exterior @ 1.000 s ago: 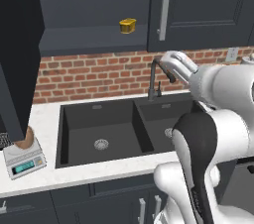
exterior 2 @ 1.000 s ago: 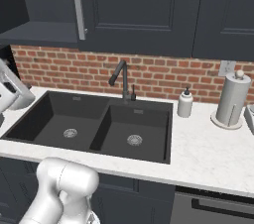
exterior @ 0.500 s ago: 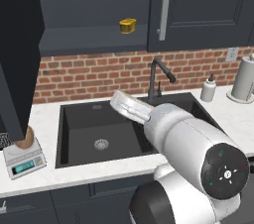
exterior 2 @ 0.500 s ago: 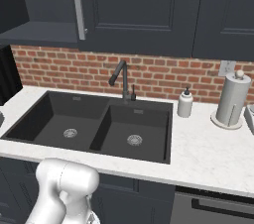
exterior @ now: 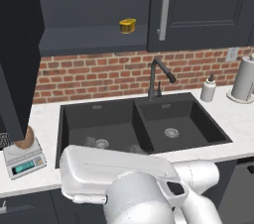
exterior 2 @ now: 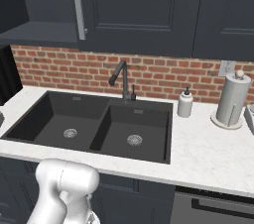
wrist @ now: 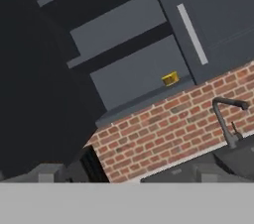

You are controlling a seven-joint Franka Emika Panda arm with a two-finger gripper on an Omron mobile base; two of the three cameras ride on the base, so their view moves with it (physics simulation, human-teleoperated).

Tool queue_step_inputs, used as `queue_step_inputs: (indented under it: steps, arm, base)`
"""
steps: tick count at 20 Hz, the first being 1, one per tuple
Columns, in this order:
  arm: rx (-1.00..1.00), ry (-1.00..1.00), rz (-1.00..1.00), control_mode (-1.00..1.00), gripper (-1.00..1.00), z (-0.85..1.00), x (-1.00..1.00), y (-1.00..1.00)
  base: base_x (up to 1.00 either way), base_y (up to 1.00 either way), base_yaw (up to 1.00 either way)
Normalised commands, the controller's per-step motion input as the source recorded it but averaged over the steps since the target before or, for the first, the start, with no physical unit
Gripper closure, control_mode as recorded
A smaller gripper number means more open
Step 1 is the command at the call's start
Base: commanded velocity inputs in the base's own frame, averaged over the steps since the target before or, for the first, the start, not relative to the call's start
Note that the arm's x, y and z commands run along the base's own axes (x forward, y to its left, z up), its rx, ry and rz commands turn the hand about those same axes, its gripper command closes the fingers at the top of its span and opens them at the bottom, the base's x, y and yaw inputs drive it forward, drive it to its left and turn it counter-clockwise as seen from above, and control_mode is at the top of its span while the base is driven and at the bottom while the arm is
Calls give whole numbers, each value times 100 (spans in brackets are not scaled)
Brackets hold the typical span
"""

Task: Pick the honey bottle and place it on the digital scale for weighing, and close the cabinet.

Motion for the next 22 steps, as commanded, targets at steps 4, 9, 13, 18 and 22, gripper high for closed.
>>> queue_step_inputs:
  steps: [4, 9, 13, 18, 22]
  arm:
    - [-1, -19, 0, -100, -100, 0, -43, 98]
    - [0, -18, 0, -100, -100, 0, 1, 78]
    - [0, -16, 0, -100, -100, -1, 18, 68]
    - [2, -10, 0, -100, -100, -19, 3, 54]
    - [9, -4, 0, -100, -100, -50, 0, 13]
  base:
    - [0, 0, 0]
    - [0, 0, 0]
    - [0, 0, 0]
    - [0, 0, 0]
    - [0, 0, 0]
